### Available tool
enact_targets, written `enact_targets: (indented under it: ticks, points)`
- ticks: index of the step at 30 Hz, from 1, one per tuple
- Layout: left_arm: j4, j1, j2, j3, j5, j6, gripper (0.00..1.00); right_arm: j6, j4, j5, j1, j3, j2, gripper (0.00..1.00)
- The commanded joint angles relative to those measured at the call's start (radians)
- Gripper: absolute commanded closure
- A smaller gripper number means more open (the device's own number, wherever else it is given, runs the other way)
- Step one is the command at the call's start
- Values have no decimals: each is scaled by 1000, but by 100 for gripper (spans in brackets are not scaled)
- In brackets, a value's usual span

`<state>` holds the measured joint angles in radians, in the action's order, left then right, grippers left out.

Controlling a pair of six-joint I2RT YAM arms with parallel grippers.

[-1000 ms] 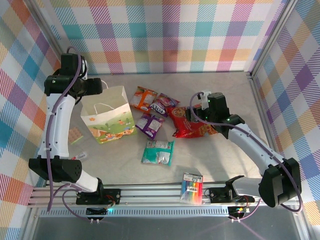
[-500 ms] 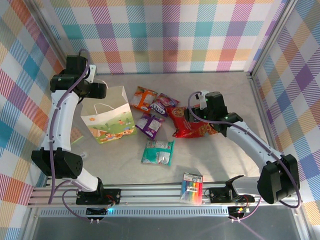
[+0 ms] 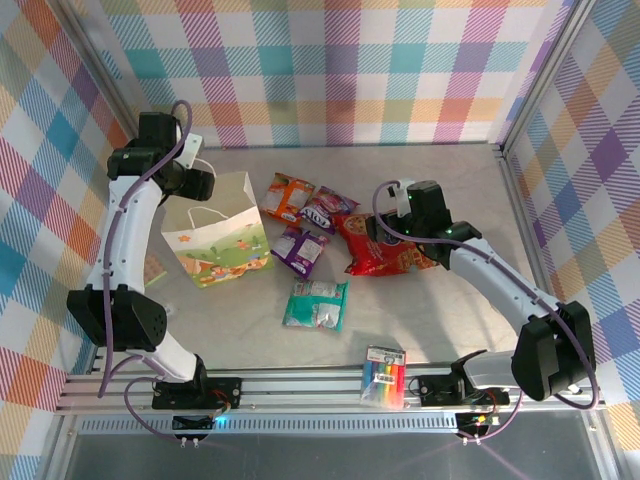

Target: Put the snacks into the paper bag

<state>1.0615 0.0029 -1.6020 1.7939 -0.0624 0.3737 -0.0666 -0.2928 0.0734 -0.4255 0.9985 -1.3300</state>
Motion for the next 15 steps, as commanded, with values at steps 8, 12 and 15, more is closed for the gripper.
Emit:
enact_targets:
  ticks: [8, 12, 15]
  points:
    - [-17, 12, -30, -9, -10, 53, 36, 17, 1, -7, -10, 26, -18, 1]
    - [-14, 13, -31, -16, -21, 51, 39, 15, 4, -7, -12, 26, -23, 1]
    - [-30, 12, -17, -33, -15, 47, 41, 14, 3, -7, -12, 26, -26, 0]
